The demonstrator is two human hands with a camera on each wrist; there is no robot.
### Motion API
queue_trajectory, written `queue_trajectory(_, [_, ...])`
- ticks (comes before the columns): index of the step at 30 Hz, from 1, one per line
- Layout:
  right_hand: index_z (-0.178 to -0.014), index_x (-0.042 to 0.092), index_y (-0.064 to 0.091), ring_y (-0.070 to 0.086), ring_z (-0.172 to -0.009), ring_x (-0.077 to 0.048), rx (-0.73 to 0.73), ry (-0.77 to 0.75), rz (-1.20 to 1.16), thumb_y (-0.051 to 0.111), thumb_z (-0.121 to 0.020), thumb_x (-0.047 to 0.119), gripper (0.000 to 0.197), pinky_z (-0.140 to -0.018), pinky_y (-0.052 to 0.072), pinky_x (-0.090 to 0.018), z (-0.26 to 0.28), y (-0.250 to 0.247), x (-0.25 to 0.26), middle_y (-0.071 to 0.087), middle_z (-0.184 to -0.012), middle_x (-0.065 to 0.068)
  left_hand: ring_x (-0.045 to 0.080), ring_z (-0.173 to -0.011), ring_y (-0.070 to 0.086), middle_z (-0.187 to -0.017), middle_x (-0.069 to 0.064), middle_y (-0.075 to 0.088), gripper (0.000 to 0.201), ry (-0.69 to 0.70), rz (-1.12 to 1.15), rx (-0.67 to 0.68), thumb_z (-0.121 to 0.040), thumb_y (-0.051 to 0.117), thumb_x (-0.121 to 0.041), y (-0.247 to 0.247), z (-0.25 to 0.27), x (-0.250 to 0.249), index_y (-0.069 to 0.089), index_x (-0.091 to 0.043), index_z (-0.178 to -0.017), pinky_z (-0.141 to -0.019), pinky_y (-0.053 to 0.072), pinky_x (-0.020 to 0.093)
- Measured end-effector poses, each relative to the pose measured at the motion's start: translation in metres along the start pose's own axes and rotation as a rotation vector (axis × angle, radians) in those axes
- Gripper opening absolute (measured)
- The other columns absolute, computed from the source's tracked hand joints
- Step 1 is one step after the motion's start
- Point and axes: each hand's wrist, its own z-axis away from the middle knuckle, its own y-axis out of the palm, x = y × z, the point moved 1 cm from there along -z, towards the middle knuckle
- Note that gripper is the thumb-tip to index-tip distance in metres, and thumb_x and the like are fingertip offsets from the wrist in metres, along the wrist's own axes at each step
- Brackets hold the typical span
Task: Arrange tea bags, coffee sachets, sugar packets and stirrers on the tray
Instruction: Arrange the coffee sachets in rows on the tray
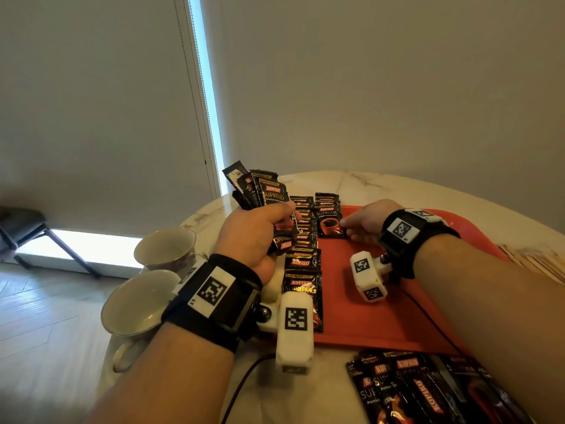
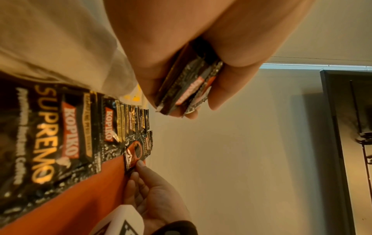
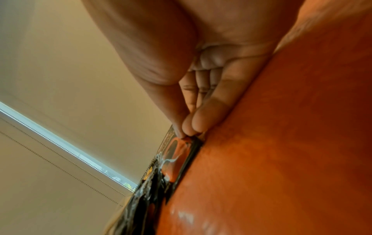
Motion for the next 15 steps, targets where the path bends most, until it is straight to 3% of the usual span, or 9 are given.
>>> queue_trajectory(4, [-0.087, -0.003, 0.068, 0.062, -0.060, -0.016, 0.004, 0.001, -0.005, 0.077, -0.086, 0.001, 0.010, -0.047, 0.054, -0.022, 0.0012, 0.0004, -0.0002, 0.066, -0.075, -0.012, 0.029, -0.077, 0.078, -0.088, 0.015, 0.079, 0.027, -0.010, -0.009, 0.000, -0.092, 0.072, -0.001, 0.0002, 0.0006, 0.0011, 0.068, 0.000, -0.119, -0.067, 0.064, 0.045])
queue_trajectory(7, [-0.081, -0.001, 0.068, 0.062, -0.060, -0.017, 0.013, 0.009, 0.011, 0.076, -0.087, 0.000, 0.010, -0.046, 0.055, -0.022, -0.0003, -0.0002, -0.0005, 0.067, -0.074, -0.014, 0.028, -0.075, 0.078, -0.088, 0.015, 0.078, 0.022, -0.021, -0.014, -0.005, -0.093, 0.072, -0.001, -0.0002, 0.0001, 0.0020, 0.069, 0.000, -0.115, -0.064, 0.063, 0.041])
queue_trajectory(15, [-0.081, -0.001, 0.069, 0.065, -0.059, -0.018, 0.010, 0.006, 0.027, 0.076, -0.087, 0.002, 0.010, -0.054, 0.057, -0.025, -0.0028, 0.0004, -0.0014, 0.069, -0.071, -0.013, 0.028, -0.078, 0.078, -0.091, 0.015, 0.079, 0.026, -0.033, -0.020, -0.014, -0.092, 0.074, -0.004, -0.0015, -0.0006, 0.0013, 0.069, -0.001, -0.118, -0.068, 0.062, 0.043])
